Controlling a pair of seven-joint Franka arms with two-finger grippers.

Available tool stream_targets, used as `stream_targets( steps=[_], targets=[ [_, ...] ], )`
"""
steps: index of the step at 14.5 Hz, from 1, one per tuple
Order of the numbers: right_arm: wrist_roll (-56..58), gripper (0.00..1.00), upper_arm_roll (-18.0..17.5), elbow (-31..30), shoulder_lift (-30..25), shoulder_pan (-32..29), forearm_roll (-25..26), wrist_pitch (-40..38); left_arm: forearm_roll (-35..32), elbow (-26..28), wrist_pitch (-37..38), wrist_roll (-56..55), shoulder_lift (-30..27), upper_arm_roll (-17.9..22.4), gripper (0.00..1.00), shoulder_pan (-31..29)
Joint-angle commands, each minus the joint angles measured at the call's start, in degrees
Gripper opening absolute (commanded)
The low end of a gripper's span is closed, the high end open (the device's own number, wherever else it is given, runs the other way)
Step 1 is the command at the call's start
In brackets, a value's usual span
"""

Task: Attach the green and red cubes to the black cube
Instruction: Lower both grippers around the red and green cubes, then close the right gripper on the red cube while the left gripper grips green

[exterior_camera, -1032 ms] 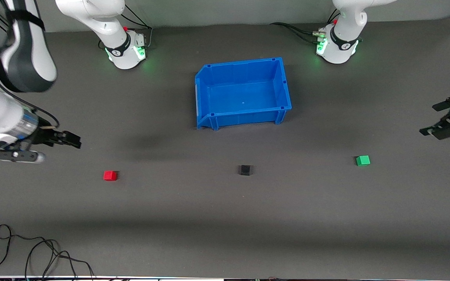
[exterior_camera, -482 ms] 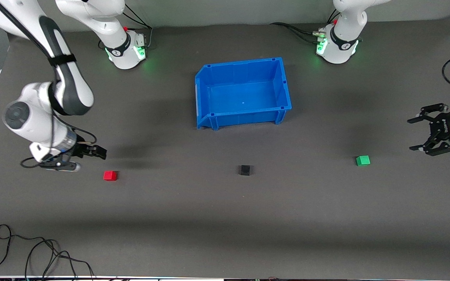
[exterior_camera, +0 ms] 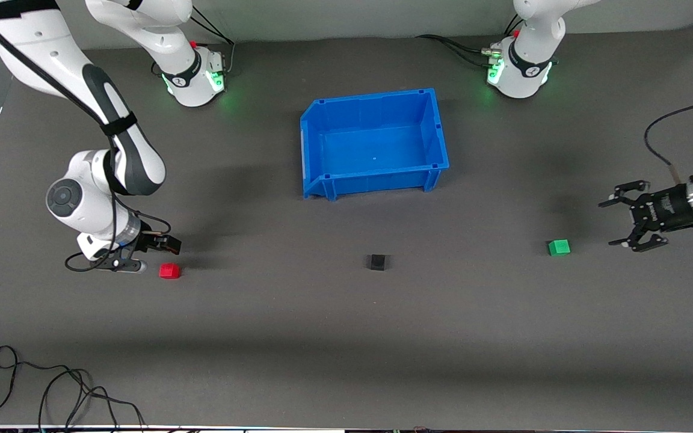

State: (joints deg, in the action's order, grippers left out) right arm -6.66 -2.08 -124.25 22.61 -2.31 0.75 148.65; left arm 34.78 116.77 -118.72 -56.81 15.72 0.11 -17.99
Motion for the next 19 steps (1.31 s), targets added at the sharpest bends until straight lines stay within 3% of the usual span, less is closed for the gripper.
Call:
stream_targets(
  steps=[1, 4, 11, 17, 18, 19],
  targets=[
    [-0.3, 1.00, 0.1, 1.7, 2.4, 0.0, -1.0, 2.6, 3.3, 3.0, -6.0, 1.6, 1.3, -0.2, 1.00, 1.0],
    [-1.6, 1.00, 0.1, 4.4, 3.8, -0.1, -1.0, 2.4, 11.0, 4.6, -9.0, 12.0, 4.7, -0.2, 1.00, 1.2],
    [-3.7, 0.98, 0.1, 9.8, 8.9, 0.4, -1.0, 2.5, 18.5, 5.8, -16.7, 20.9, 10.6, -0.3, 1.00, 2.8],
    [-3.6, 0.74, 0.1, 10.5, 10.3, 0.3, -0.8, 2.7, 21.0, 5.7, -19.6, 21.7, 12.1, -0.3, 1.00, 4.6],
    [-3.6, 0.67, 0.1, 10.6, 10.4, 0.3, -0.9, 2.8, 21.0, 5.7, -19.6, 21.8, 12.1, -0.3, 0.96, 4.5],
    [-3.5, 0.60, 0.1, 10.7, 10.5, 0.3, -0.8, 2.8, 21.0, 5.7, -19.6, 22.1, 12.1, -0.3, 0.81, 4.5]
  ],
)
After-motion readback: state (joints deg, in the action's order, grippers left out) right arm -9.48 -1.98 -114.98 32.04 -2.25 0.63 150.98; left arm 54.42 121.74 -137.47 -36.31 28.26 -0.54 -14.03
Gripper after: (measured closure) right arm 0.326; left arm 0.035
